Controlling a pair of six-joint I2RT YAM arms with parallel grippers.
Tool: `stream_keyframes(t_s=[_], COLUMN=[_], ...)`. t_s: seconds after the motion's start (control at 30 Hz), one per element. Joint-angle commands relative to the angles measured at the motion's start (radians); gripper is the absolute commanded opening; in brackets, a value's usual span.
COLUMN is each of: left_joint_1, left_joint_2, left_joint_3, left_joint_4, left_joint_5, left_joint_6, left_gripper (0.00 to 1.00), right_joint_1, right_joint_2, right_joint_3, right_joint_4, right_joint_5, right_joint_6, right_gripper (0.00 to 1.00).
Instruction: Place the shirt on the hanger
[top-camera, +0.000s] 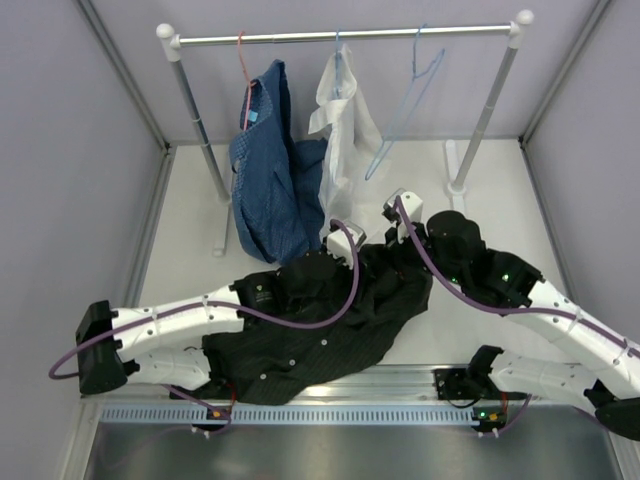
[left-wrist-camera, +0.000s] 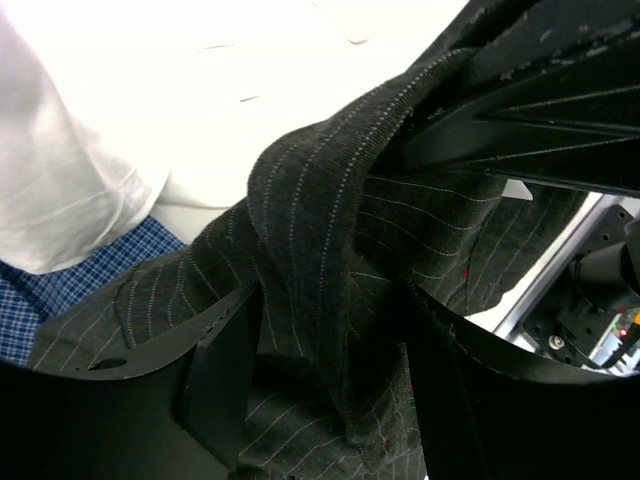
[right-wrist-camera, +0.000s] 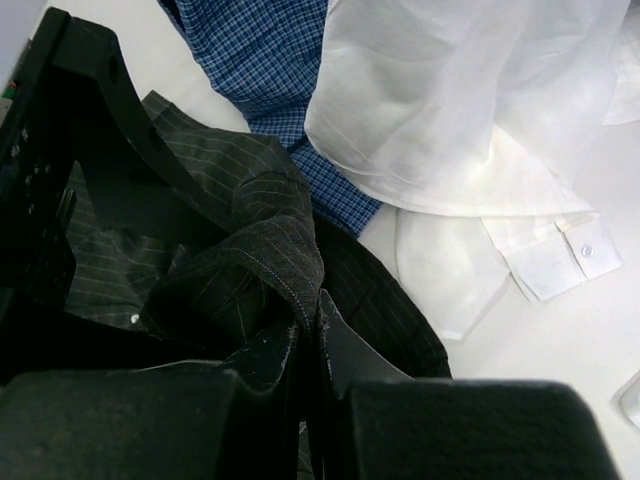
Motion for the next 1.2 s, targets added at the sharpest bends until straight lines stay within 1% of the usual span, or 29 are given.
stream_keyframes(t_s=[0.0,0.07,0.1,0.2,0.23,0.3,0.33,0.37,0.47,0.57,0.63,0.73,0.77,0.8,0.87,0.93,1.0,1.1,1.17], left_joint_1=[0.005,0.005,0.005,0.005,0.005,0.005,0.005,0.005,0.005,0.003,0.003,0.003,0.003,0.003,0.003,0.003,0.003,0.003,0.003], left_joint_2=[0.002,-0.011,-0.018,-0.047,-0.057,-0.074,-0.077,-0.08,-0.094,-0.11,-0.121,-0.115,-0.112,-0.109,-0.112,-0.123,-0.143,-0.153,-0.153], left_joint_3=[-0.014,-0.015,-0.017,0.002,0.009,0.029,0.055,0.071,0.123,0.14,0.143,0.146,0.144,0.146,0.143,0.137,0.134,0.129,0.105], left_joint_4=[0.098,0.098,0.095,0.032,0.003,-0.104,-0.144,-0.22,-0.326,-0.341,-0.331,-0.324,-0.324,-0.331,-0.351,-0.365,-0.361,-0.299,-0.217], left_joint_5=[0.049,0.074,0.083,0.097,0.088,0.04,0.023,-0.004,-0.018,0.035,0.106,0.159,0.161,0.157,0.108,0.062,0.07,0.121,0.127], left_joint_6=[0.018,0.027,0.029,0.044,0.047,0.055,0.057,0.058,0.057,0.063,0.06,0.078,0.083,0.086,0.087,0.083,0.083,0.093,0.097], left_gripper=[0.62,0.6,0.58,0.35,0.2,0.09,0.08,0.08,0.09,0.09,0.11,0.18,0.22,0.3,0.37,0.41,0.41,0.41,0.46], right_joint_1=[-0.003,-0.002,-0.003,-0.005,-0.006,-0.011,-0.015,-0.017,-0.019,-0.019,-0.019,-0.019,-0.02,-0.019,-0.022,-0.023,-0.023,-0.023,-0.023], right_joint_2=[-0.022,-0.025,-0.028,-0.039,-0.042,-0.051,-0.051,-0.051,-0.04,-0.034,-0.031,-0.04,-0.048,-0.051,-0.056,-0.051,-0.047,-0.034,-0.025], right_joint_3=[0.039,0.031,0.028,0.013,0.007,0.002,-0.001,-0.001,-0.001,-0.004,-0.01,-0.023,-0.026,-0.029,-0.026,-0.021,-0.015,-0.003,0.002], right_joint_4=[0.016,0.016,0.016,0.004,0.003,-0.007,-0.008,-0.013,-0.025,-0.025,-0.025,-0.025,-0.027,-0.031,-0.045,-0.056,-0.059,-0.057,-0.056], right_joint_5=[-0.013,0.004,0.036,0.105,0.122,0.153,0.162,0.18,0.197,0.188,0.189,0.185,0.18,0.18,0.197,0.212,0.209,0.203,0.196], right_joint_6=[0.012,0.014,0.017,0.031,0.035,0.049,0.052,0.058,0.064,0.071,0.074,0.071,0.066,0.066,0.064,0.066,0.064,0.064,0.066], right_gripper=[0.0,0.0,0.0,0.0,0.0,0.0,0.01,0.01,0.02,0.03,0.04,0.06,0.06,0.06,0.06,0.06,0.05,0.05,0.05])
